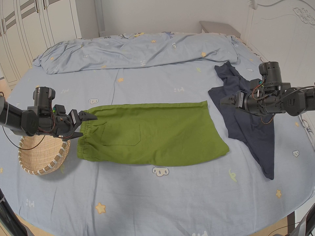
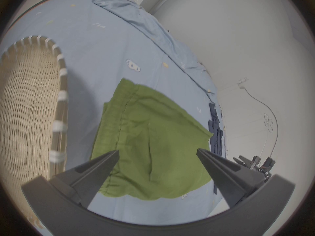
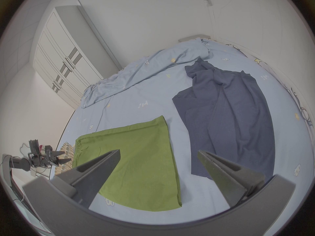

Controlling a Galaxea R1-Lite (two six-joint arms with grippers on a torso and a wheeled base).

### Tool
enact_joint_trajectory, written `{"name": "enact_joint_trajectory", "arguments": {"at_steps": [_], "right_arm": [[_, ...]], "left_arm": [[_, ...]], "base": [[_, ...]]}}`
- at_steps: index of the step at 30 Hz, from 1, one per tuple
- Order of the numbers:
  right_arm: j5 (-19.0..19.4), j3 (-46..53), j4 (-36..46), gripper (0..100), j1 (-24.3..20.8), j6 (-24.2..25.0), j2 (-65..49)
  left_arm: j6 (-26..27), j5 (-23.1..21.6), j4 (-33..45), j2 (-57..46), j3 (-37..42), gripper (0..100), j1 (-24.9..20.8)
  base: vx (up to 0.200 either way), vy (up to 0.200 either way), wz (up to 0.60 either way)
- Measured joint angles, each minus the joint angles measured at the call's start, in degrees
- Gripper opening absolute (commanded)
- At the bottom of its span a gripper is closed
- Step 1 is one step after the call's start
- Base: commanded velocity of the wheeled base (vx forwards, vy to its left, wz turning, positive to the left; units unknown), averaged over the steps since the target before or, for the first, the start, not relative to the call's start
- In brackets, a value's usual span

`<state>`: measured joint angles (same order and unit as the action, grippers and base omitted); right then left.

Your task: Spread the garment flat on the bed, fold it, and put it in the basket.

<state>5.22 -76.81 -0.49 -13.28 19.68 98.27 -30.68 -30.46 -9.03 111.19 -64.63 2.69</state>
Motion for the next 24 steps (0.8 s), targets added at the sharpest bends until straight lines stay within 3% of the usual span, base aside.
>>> {"name": "enact_joint_trajectory", "arguments": {"at_steps": [5,11,24], "right_arm": [[0.72,0.05,0.95,100,0.9,0.13,-0.65],[0.94,0.27,1.27,100,0.99,0.11,-0.94],[0.91,0.33,1.27,100,0.99,0.06,-0.94]], "left_arm": [[2.69,1.97,-6.38,-0.3,6.79,100,0.13],[7.73,6.96,-9.35,2.34,8.96,100,1.0],[7.56,6.57,-11.37,5.51,8.41,100,1.22]], "base": [[0.0,0.0,0.0],[0.0,0.0,0.0],[0.0,0.0,0.0]]}}
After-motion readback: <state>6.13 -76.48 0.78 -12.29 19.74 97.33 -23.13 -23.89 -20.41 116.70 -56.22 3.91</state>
